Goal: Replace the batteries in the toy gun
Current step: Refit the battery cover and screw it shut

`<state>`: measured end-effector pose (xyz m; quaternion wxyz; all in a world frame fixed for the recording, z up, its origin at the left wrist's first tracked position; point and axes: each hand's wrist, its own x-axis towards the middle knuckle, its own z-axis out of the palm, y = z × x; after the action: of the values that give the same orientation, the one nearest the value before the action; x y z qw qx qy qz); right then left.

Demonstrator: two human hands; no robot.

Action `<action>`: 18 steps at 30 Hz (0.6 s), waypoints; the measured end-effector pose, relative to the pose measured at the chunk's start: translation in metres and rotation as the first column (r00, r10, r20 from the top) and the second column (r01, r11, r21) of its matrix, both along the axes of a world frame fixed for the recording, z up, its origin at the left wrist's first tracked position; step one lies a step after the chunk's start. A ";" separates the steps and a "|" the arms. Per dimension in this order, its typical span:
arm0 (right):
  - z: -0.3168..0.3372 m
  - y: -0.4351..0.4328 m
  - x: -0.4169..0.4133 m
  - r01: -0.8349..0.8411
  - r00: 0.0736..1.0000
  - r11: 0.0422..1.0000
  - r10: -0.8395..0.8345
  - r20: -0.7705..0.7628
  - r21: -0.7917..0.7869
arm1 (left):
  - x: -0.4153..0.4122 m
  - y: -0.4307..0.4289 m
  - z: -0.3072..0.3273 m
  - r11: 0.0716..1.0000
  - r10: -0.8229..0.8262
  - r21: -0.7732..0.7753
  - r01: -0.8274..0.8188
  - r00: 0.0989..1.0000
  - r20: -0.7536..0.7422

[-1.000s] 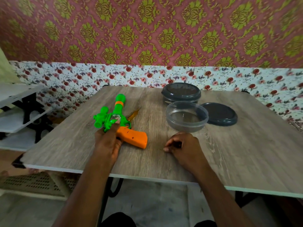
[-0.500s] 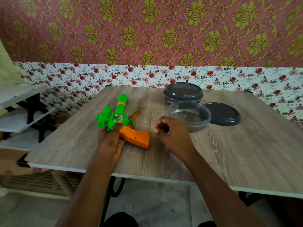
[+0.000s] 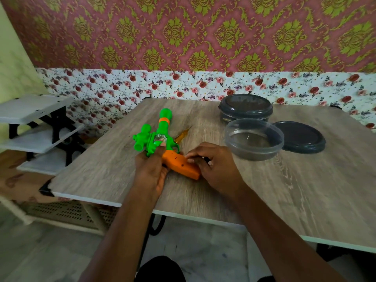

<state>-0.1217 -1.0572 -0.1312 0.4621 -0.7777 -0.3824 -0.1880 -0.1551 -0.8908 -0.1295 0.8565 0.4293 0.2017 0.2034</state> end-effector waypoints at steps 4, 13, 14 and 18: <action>0.001 0.002 -0.001 -0.012 0.997 0.999 0.015 0.075 -0.043 | 0.000 0.000 -0.002 1.000 -0.004 0.012 0.004 1.000 -0.006; -0.001 0.005 0.001 -0.044 0.995 0.998 0.049 0.089 -0.055 | 0.003 0.001 -0.003 1.000 -0.005 0.023 0.005 1.000 -0.012; -0.003 0.005 0.002 -0.032 0.995 0.997 0.039 0.095 -0.073 | 0.003 0.001 -0.003 1.000 -0.006 0.024 0.006 1.000 -0.014; -0.005 0.008 0.003 -0.007 0.977 0.991 0.035 0.208 -0.132 | 0.001 0.000 -0.001 1.000 0.002 0.015 -0.002 1.000 -0.020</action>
<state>-0.1192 -1.0490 -0.1366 0.3692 -0.7780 -0.4487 -0.2389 -0.1543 -0.8907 -0.1306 0.8512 0.4373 0.2089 0.2015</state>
